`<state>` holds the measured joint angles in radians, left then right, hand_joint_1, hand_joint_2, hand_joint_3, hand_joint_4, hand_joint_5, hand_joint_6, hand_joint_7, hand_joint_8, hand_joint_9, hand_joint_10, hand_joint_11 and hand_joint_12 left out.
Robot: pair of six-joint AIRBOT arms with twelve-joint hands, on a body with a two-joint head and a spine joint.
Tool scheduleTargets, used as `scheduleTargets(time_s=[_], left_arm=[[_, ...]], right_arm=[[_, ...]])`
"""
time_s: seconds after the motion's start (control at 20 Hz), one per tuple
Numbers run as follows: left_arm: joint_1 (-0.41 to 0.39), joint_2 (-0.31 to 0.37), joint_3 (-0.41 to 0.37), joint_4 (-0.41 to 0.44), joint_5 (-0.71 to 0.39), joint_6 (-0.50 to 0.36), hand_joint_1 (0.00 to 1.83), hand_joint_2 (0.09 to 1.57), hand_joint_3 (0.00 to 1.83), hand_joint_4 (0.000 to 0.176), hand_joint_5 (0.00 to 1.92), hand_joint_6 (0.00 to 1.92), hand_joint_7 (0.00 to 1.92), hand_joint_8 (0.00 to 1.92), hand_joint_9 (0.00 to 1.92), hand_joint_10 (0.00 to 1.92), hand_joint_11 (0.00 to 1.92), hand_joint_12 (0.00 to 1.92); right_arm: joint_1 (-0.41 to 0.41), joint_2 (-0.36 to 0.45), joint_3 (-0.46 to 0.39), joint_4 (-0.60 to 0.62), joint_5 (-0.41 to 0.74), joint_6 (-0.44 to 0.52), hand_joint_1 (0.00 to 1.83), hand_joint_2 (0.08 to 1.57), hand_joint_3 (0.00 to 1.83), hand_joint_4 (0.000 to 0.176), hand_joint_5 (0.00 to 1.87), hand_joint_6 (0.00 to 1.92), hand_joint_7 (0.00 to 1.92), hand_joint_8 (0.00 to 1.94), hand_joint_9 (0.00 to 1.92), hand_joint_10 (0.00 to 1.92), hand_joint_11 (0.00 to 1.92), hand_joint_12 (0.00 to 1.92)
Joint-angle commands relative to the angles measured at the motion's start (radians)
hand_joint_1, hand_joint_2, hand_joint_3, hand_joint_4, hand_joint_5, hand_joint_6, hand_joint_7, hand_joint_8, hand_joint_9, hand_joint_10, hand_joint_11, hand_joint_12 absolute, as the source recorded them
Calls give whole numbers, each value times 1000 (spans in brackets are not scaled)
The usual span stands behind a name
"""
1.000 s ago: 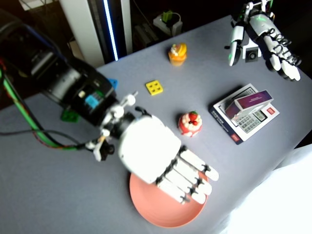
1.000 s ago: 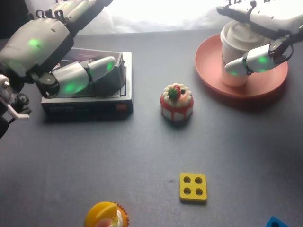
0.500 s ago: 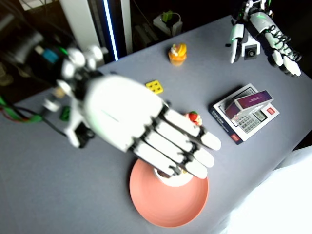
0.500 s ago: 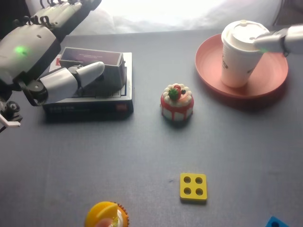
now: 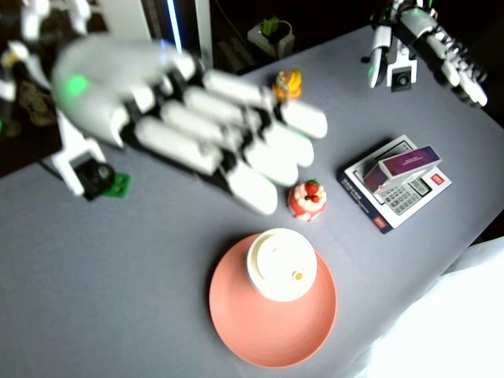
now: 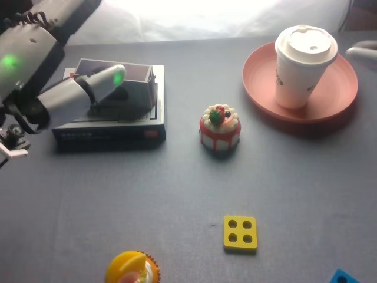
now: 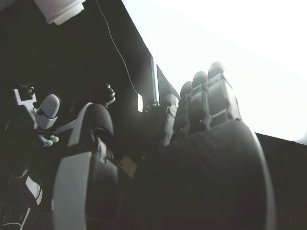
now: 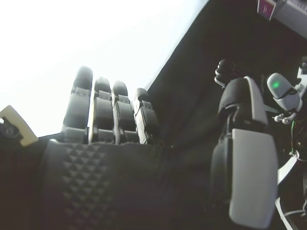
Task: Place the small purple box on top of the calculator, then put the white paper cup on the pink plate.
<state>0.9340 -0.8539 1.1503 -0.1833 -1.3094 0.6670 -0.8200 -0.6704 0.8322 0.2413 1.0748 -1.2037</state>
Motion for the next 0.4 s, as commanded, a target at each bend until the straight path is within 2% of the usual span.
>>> scheduleTargets(time_s=[0.0, 0.1, 0.15, 0.2, 0.25, 0.3, 0.35], left_arm=[[-6, 5, -9, 13, -158, -6, 354, 1334, 8, 59, 0, 0, 0, 0, 0, 0, 0, 0], [5, 11, -25, 20, -201, -6, 294, 1335, 7, 84, 0, 0, 0, 0, 0, 0, 0, 0], [10, 13, -30, 21, -219, -7, 292, 1342, 10, 108, 0, 0, 0, 0, 0, 0, 0, 0], [14, 15, -36, 21, -241, -7, 293, 1348, 12, 133, 0, 0, 0, 0, 0, 0, 0, 0], [17, 17, -42, 23, -258, -7, 287, 1339, 7, 140, 0, 0, 0, 0, 0, 0, 0, 0], [20, 20, -47, 25, -274, -7, 348, 1303, 0, 137, 0, 0, 0, 0, 0, 0, 0, 0], [25, 24, -53, 26, -293, -7, 409, 1276, 0, 148, 0, 0, 0, 0, 0, 0, 0, 0]], right_arm=[[-8, 8, -9, -5, 202, 6, 847, 1228, 31, 65, 0, 0, 0, 0, 0, 0, 0, 0], [-72, 21, -31, -3, 308, 30, 817, 1222, 21, 64, 0, 0, 0, 0, 0, 0, 0, 0], [-103, 27, -39, 1, 353, 45, 776, 1218, 17, 56, 0, 0, 0, 0, 0, 0, 0, 0], [-132, 33, -48, 6, 399, 53, 611, 1163, 0, 57, 0, 0, 0, 0, 0, 0, 0, 0], [-160, 41, -60, 11, 440, 54, 550, 1155, 0, 43, 0, 0, 0, 0, 0, 0, 0, 0], [-188, 50, -72, 16, 486, 54, 504, 1167, 0, 41, 0, 0, 0, 0, 0, 0, 0, 0], [-207, 56, -80, 21, 517, 54, 492, 1158, 0, 54, 0, 0, 0, 0, 0, 0, 0, 0]])
